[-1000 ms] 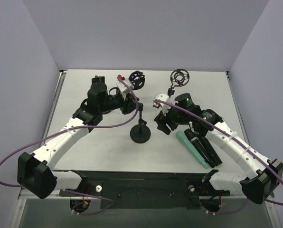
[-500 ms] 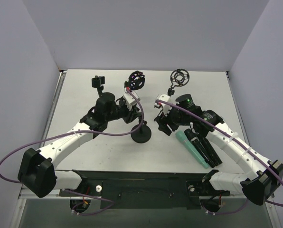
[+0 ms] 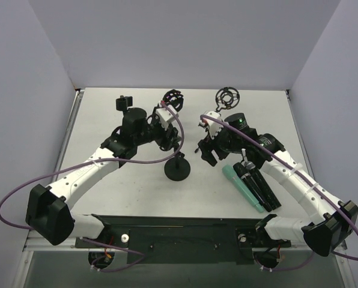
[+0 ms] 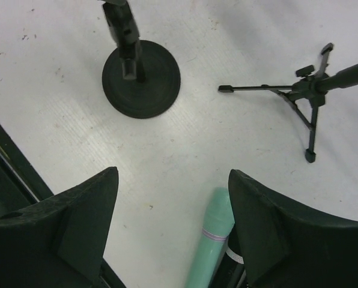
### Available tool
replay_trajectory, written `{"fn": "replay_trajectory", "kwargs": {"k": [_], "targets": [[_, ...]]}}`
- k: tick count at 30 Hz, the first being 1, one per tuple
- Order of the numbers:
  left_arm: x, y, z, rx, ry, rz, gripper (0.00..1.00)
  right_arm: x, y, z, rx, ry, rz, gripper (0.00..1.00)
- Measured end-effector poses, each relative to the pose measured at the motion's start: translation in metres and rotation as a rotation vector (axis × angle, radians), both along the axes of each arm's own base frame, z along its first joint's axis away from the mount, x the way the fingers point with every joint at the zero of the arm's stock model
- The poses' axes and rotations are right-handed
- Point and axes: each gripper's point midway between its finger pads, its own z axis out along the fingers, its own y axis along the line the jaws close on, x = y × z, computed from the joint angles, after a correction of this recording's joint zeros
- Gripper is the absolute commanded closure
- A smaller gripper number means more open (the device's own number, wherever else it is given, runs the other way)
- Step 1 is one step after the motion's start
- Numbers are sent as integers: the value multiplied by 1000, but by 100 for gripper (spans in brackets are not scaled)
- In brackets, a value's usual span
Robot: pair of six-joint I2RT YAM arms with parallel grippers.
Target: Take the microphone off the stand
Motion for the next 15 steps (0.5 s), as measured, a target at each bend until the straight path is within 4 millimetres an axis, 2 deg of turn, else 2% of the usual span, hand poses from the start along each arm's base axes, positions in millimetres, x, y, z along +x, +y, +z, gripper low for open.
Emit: {"fn": "replay_trajectory", "kwargs": {"k": [6, 9, 12, 15], "targets": [[16, 0, 59, -46, -99, 42, 16, 19, -20, 33, 0, -28, -168, 18], [22, 14, 84, -61, -141, 98, 16, 34, -41, 57, -7, -73, -334, 15], [31, 52, 102, -79, -159, 212, 16, 46, -72, 80, -32, -141, -540, 13], [46, 108, 116, -115, -166, 396, 16, 55, -102, 100, -62, -225, -723, 13]]}}
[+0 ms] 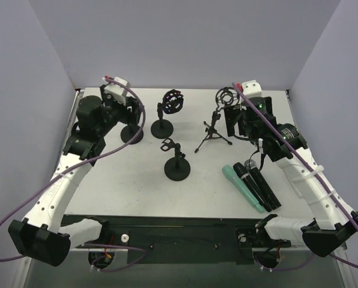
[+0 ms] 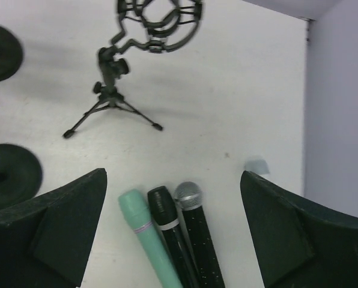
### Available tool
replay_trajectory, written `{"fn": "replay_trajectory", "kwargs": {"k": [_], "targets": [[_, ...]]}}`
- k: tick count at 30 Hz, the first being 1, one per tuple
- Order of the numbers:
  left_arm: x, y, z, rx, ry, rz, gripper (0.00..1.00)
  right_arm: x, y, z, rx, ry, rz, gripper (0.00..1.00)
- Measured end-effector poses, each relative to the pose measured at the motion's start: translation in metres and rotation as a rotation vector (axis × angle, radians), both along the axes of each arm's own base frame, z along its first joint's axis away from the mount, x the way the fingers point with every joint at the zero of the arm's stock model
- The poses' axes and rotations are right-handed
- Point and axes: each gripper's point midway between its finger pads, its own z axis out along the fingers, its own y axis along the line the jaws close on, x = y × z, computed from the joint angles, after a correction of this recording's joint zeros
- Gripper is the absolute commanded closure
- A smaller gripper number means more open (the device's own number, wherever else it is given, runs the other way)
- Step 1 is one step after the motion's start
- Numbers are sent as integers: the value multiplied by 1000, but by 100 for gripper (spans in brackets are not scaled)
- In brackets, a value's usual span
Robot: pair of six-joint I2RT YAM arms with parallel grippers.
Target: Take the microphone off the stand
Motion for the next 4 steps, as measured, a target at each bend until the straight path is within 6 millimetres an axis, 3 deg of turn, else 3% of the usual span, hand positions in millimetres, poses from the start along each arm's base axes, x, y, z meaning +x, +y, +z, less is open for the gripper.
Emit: {"fn": "replay_trajectory", "kwargs": {"k": [2, 4], "targets": [[3, 37, 0, -38, 8, 128, 16, 1, -18, 8, -29, -41, -97, 14], [1, 56, -13, -60, 36, 193, 16, 0, -31, 14, -50, -71, -161, 13]]}}
